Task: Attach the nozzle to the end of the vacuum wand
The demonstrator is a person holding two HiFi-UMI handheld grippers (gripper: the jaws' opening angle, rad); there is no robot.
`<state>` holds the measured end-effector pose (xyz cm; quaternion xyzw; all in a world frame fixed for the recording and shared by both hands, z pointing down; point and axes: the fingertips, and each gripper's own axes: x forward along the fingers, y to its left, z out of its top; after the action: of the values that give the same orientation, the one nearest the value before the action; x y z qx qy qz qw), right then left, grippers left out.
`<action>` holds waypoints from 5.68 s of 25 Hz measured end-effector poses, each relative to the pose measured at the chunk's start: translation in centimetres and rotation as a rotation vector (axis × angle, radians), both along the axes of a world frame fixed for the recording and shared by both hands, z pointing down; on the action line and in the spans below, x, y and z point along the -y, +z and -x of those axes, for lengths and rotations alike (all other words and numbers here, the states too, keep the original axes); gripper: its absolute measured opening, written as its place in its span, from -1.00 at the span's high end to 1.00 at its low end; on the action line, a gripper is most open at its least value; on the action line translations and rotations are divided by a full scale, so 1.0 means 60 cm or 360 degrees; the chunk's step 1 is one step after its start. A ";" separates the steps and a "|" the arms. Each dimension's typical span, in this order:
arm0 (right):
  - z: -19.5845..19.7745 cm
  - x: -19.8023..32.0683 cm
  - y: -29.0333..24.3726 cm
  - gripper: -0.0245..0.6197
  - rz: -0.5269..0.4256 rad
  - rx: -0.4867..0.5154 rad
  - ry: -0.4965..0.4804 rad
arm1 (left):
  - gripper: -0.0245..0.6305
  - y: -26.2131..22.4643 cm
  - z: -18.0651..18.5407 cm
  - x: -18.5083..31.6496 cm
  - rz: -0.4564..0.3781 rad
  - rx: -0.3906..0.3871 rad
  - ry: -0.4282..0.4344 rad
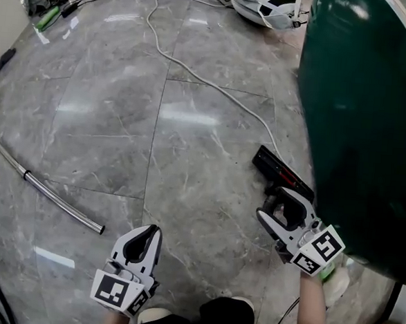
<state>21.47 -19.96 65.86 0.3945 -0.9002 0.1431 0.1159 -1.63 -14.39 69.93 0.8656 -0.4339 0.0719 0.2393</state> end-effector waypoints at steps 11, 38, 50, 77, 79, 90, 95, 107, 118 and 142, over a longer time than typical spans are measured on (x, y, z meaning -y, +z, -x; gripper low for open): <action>-0.154 0.024 0.112 -0.80 0.0368 -0.0813 -0.0297 | 0.83 0.018 0.016 -0.007 0.0067 0.0036 -0.0034; -0.212 0.066 0.293 -0.87 0.1039 -0.1139 -0.0479 | 0.83 0.021 0.043 -0.024 0.0125 0.0140 -0.0141; -0.213 0.085 0.227 -0.60 0.0878 -0.1000 -0.0160 | 0.83 0.023 0.111 -0.029 0.0124 0.0164 -0.0294; 0.082 -0.055 0.242 -0.60 0.1031 -0.0727 -0.0036 | -0.06 0.143 0.397 -0.044 -0.0043 0.1958 0.0653; 0.081 -0.056 0.243 -0.60 0.1049 -0.0706 -0.0013 | -0.12 0.166 0.423 -0.021 -0.0041 0.2236 0.0883; 0.078 -0.056 0.248 -0.60 0.1124 -0.0650 -0.0006 | 0.19 0.230 0.414 -0.017 0.0223 0.2425 0.1601; 0.081 -0.063 0.250 -0.61 0.1112 -0.0659 -0.0110 | 0.43 0.231 0.406 -0.030 0.0117 0.2518 0.1650; 0.020 -0.121 0.278 -0.61 0.0918 -0.1216 -0.0574 | 0.43 0.169 0.191 -0.091 -0.0015 0.2122 0.1805; 0.010 -0.102 0.312 -0.60 0.0985 -0.1458 -0.0753 | 0.40 0.134 0.065 -0.159 0.0296 0.1818 0.1906; -0.034 -0.080 0.238 -0.31 0.0927 -0.0621 0.0650 | 0.33 0.088 -0.013 0.062 0.0201 0.1522 0.1322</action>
<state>23.49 -15.13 80.13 0.5357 -0.6862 0.3348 0.3607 -0.88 -18.14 75.22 0.8182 -0.1158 0.5628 0.0220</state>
